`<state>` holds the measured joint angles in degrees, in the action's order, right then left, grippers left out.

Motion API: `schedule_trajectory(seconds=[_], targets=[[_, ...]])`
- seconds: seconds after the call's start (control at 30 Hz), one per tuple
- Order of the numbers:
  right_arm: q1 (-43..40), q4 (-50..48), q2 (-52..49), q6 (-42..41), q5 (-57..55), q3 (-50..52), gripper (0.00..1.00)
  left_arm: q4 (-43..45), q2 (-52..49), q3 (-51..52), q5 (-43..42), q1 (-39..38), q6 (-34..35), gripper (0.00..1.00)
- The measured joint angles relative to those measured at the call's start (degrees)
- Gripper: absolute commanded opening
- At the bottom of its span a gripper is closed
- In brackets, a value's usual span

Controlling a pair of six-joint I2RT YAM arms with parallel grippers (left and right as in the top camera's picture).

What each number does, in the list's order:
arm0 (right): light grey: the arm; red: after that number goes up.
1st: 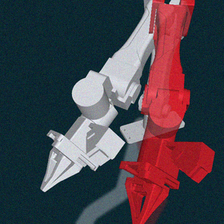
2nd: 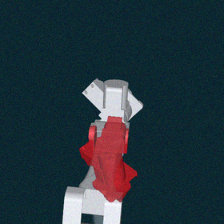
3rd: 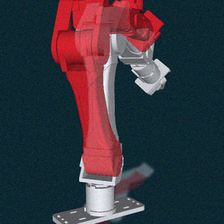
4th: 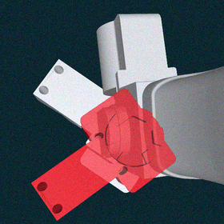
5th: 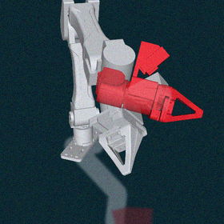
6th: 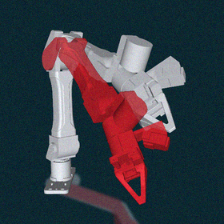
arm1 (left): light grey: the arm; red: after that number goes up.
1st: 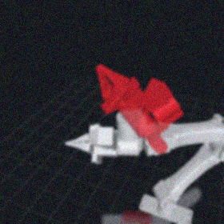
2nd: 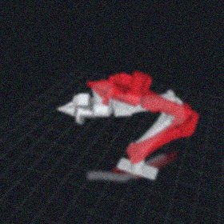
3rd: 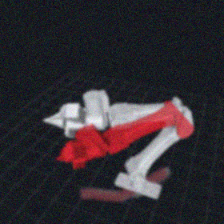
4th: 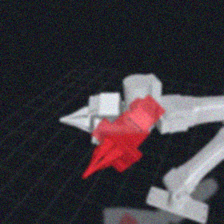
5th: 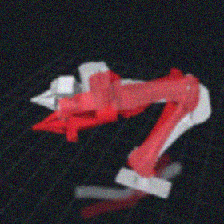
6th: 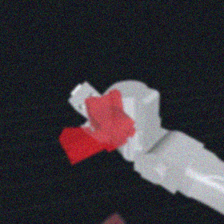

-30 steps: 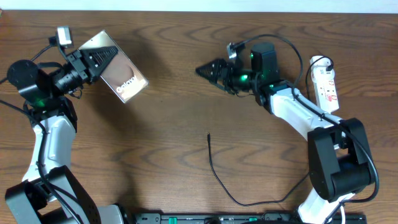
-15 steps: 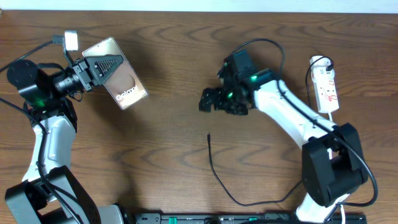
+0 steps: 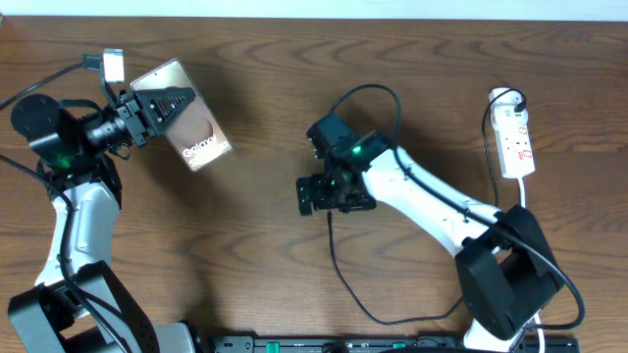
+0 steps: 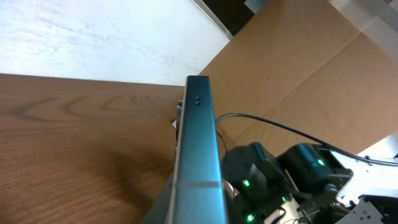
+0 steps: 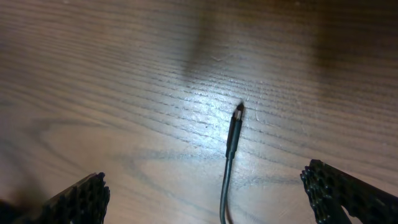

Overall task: Plug charger to phone and switch on socket
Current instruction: 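Lower the right gripper over the black cable's connector end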

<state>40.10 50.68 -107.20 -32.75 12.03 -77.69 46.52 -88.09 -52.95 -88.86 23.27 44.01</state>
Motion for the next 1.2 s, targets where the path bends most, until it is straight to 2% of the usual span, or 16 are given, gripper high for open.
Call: schedule_trajectory(seconds=[0.4,0.63,0.77,0.87,1.2], targets=[[3.8,-0.9,0.0,-5.1,-4.4,2.8,0.95,0.0,0.0,0.0,0.0,0.0,-1.0,0.08],[4.4,-3.3,0.0,-10.2,-4.8,8.2,0.88,0.0,0.0,0.0,0.0,0.0,-1.0,0.07],[4.4,-3.4,0.0,-12.3,-5.0,9.3,0.68,0.0,0.0,0.0,0.0,0.0,-1.0,0.07],[4.5,-3.8,0.0,-13.1,-5.2,9.3,0.61,0.0,0.0,0.0,0.0,0.0,-1.0,0.07],[5.8,-4.3,0.0,-14.9,-7.5,10.0,0.60,0.0,0.0,0.0,0.0,0.0,-1.2,0.08]])
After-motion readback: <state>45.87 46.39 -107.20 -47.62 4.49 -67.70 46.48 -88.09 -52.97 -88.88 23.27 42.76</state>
